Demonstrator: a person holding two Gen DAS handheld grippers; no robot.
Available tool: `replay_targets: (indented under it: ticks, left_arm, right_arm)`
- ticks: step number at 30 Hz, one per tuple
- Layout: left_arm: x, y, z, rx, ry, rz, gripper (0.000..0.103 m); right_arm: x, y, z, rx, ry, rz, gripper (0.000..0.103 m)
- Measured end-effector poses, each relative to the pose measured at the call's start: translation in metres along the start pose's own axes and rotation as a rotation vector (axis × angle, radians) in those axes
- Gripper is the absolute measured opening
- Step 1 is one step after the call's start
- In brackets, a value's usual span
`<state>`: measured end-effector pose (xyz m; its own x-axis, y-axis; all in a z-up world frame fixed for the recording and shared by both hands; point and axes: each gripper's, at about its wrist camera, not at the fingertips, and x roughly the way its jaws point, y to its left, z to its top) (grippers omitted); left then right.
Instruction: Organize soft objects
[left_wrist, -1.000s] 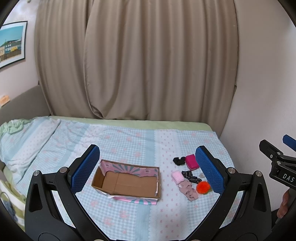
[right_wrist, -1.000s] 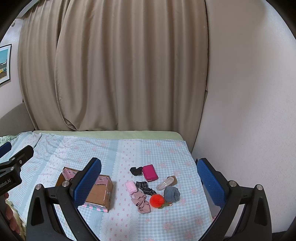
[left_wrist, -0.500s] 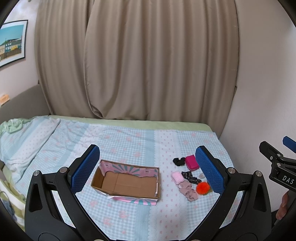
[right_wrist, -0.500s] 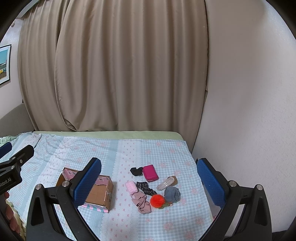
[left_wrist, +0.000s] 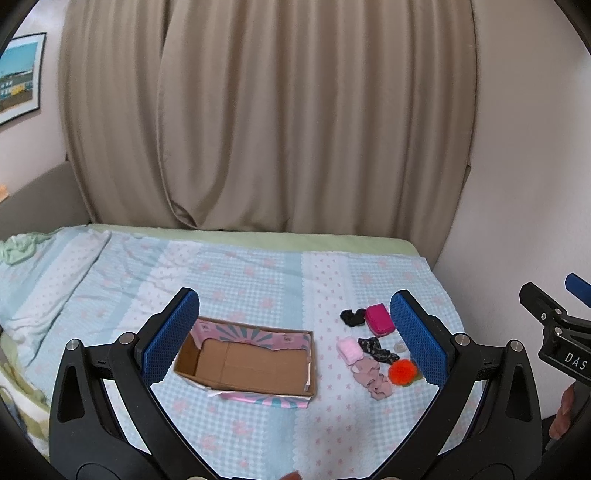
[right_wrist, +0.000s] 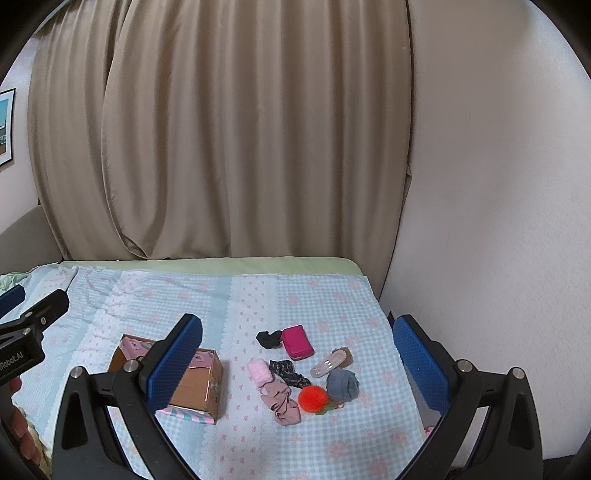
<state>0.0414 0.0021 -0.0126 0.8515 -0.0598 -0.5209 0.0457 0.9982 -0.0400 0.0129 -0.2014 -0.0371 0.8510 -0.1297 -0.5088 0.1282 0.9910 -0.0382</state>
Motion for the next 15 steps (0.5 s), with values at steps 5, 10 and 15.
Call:
replay_targets:
  ticks: [5,10,15]
  left_arm:
    - [0.032,-0.010,-0.003,-0.005,0.036,-0.045,0.102]
    - [0.078,-0.032,-0.011,-0.012,0.125,-0.079,0.102]
    - [0.139,-0.063,-0.034,-0.031,0.228,-0.101,0.102]
  right_arm:
    - [0.012,-0.003,-0.006,0.001,0.003,-0.032,0.103]
    - [0.044,-0.018,-0.019,0.017,0.034,-0.039,0.103]
    - [0.092,-0.044,-0.034,0.027,0.090,-0.030,0.103]
